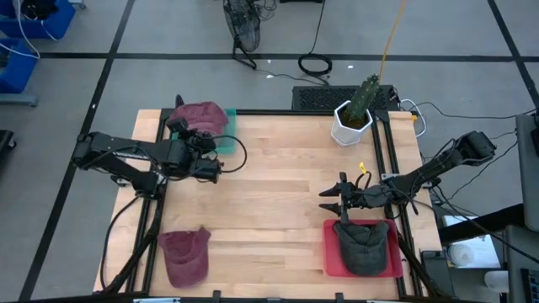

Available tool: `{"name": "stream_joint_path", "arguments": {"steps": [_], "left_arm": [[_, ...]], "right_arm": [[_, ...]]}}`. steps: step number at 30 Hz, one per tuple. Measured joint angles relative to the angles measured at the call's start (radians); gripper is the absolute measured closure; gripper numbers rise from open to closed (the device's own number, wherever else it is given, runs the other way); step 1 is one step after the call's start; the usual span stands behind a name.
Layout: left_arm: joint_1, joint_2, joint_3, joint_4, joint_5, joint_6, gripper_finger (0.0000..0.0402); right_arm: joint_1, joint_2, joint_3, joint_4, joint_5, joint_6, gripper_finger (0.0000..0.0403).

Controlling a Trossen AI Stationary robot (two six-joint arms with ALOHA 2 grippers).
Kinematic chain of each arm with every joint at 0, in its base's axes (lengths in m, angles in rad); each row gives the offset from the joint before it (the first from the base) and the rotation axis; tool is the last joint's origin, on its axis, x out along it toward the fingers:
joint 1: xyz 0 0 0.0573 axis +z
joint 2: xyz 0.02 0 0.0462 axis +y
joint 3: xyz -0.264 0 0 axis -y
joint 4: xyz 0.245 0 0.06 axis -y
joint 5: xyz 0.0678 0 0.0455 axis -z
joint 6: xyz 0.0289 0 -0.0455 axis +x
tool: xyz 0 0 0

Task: Pick & Place hat
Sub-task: Put the right maroon cap into the green bin

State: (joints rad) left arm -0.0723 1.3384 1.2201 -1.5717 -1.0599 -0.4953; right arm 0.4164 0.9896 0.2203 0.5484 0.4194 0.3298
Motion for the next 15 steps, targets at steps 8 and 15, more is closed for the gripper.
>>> {"name": "stream_joint_path", "arguments": {"steps": [8,15], "left_arm": [[0.002,0.000,0.000,0.001,-0.009,-0.017,0.0369],[0.058,-0.001,-0.051,0.041,-0.041,-0.074,0.0384]], "right_arm": [[0.000,0.000,0.000,0.000,0.001,0.000,0.0238],[0.000,0.000,0.000,0.000,0.002,0.000,0.0238]]}}
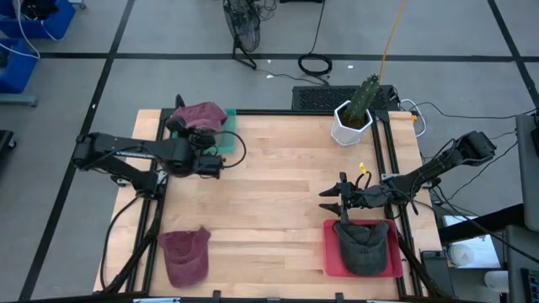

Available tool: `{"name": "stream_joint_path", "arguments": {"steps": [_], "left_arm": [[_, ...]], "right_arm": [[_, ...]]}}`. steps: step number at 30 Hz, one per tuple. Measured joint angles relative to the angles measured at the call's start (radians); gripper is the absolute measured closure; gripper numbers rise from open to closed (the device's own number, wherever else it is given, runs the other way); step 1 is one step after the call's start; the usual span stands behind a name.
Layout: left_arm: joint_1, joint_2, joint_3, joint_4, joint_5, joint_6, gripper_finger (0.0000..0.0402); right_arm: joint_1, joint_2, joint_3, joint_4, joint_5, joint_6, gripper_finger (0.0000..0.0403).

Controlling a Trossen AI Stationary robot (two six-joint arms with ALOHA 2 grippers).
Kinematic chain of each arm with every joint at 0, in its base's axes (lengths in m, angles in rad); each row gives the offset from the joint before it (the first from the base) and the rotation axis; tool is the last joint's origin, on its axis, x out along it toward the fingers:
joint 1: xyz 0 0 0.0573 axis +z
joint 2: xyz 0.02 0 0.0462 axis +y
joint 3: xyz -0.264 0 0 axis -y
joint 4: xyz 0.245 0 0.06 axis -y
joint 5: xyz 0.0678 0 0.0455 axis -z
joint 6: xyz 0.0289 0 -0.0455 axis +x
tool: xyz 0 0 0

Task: Pick & Place hat
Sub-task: Put the right maroon cap into the green bin

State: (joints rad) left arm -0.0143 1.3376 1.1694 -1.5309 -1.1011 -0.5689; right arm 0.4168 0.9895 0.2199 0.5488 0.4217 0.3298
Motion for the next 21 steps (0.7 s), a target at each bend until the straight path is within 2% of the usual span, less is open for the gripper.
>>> {"name": "stream_joint_path", "arguments": {"steps": [4,9,12,17,21], "left_arm": [[0.051,0.001,-0.145,0.075,-0.051,0.014,0.0370],[0.079,0.002,-0.308,0.207,-0.118,0.005,0.0390],[0.088,0.002,-0.360,0.280,-0.152,0.021,0.0389],[0.089,0.001,-0.426,0.480,-0.158,0.174,0.0350],[0.107,0.001,-0.491,0.591,-0.151,0.207,0.0339]], "right_arm": [[0.000,0.000,0.000,0.000,0.000,0.010,0.0238],[-0.003,0.000,0.000,0.000,0.001,0.005,0.0238],[-0.011,0.000,0.000,0.000,0.002,-0.001,0.0238],[-0.024,0.000,0.000,-0.001,0.003,-0.008,0.0238],[-0.024,0.000,0.000,-0.001,0.002,-0.005,0.0238]]}}
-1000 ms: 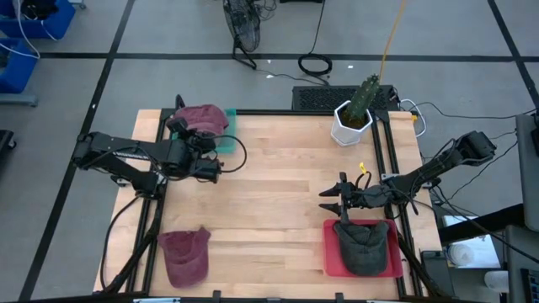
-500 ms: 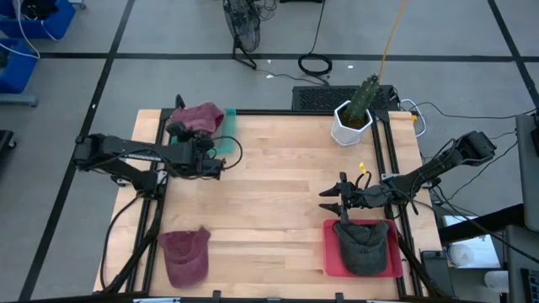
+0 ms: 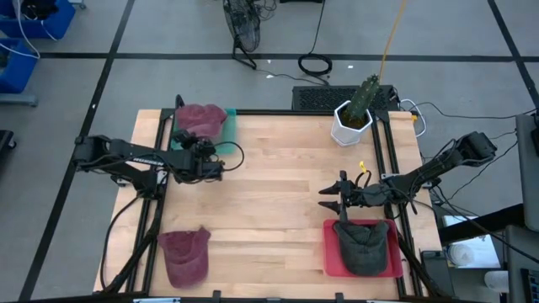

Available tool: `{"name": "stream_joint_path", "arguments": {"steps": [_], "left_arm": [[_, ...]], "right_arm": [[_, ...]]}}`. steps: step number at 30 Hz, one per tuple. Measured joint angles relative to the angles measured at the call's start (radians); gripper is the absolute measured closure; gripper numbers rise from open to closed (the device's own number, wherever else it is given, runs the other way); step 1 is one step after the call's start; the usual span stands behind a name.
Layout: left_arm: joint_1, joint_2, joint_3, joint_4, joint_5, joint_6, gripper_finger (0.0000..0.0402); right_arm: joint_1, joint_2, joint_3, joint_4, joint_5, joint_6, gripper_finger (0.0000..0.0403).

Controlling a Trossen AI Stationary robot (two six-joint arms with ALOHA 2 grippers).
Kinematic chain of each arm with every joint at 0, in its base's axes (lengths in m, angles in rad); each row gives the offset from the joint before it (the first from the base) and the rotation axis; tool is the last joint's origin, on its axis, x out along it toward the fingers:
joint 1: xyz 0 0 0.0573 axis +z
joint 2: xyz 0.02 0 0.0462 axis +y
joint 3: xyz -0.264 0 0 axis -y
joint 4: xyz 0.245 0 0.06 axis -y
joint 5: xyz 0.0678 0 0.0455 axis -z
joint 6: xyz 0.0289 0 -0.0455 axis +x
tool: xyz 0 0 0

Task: Pick & Place hat
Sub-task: Put the right maroon cap into the green bin

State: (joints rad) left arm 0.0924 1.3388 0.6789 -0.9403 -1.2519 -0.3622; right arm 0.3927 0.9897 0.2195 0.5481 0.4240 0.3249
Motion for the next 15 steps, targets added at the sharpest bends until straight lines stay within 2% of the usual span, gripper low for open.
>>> {"name": "stream_joint_path", "arguments": {"steps": [9,15], "left_arm": [[0.063,0.000,-0.053,0.075,-0.005,0.020,0.0355],[0.052,0.000,-0.053,0.075,-0.007,0.017,0.0331]], "right_arm": [[0.002,0.000,0.000,0.000,-0.001,0.004,0.0238],[0.002,0.000,0.000,-0.008,-0.001,0.004,0.0238]]}}
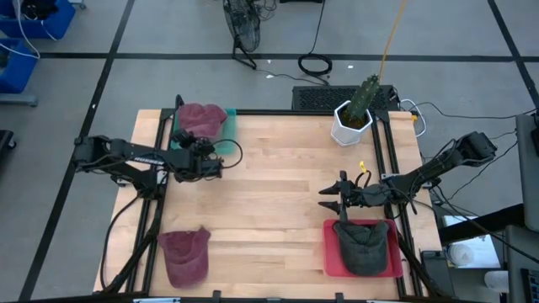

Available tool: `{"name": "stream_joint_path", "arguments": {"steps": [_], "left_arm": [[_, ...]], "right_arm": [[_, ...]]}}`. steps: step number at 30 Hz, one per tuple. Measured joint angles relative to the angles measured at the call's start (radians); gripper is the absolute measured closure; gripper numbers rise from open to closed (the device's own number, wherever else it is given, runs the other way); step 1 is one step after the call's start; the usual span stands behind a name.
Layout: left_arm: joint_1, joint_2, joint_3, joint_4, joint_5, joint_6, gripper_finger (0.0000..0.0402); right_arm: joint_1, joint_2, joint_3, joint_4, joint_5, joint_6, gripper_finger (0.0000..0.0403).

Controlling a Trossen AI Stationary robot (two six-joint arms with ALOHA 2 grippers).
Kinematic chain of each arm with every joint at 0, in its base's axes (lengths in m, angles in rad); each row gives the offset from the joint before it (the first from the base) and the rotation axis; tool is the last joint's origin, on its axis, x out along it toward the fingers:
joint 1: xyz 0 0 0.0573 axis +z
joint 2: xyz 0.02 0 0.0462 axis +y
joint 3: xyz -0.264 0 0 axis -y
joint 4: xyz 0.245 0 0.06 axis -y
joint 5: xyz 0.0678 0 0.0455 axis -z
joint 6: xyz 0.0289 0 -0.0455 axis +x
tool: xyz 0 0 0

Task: Pick & Place hat
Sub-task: Put the right maroon cap into the green bin

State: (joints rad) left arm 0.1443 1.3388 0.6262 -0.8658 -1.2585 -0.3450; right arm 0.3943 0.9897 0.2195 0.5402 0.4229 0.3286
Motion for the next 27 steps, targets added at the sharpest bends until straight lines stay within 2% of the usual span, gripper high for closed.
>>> {"name": "stream_joint_path", "arguments": {"steps": [4,12,15,18,23,27], "left_arm": [[-0.039,0.000,0.003,-0.001,0.010,-0.004,0.0295],[-0.096,0.000,0.006,0.004,0.034,0.003,0.0169],[-0.114,0.000,0.011,0.003,0.030,0.004,0.0137],[-0.131,0.000,0.046,0.001,0.030,0.038,0.0122],[-0.172,0.000,0.162,0.003,0.037,0.128,0.0124],[-0.215,0.000,0.276,0.005,0.117,0.132,0.0140]], "right_arm": [[0.000,0.000,0.000,-0.004,0.000,0.000,0.0238],[0.000,0.000,0.000,-0.004,0.000,0.000,0.0238],[0.000,0.000,0.000,-0.004,0.000,0.000,0.0238],[0.000,0.000,0.000,-0.003,0.000,-0.001,0.0238],[0.000,0.000,0.000,-0.003,0.001,-0.007,0.0238],[0.000,0.000,0.000,-0.008,0.000,-0.007,0.0238]]}}
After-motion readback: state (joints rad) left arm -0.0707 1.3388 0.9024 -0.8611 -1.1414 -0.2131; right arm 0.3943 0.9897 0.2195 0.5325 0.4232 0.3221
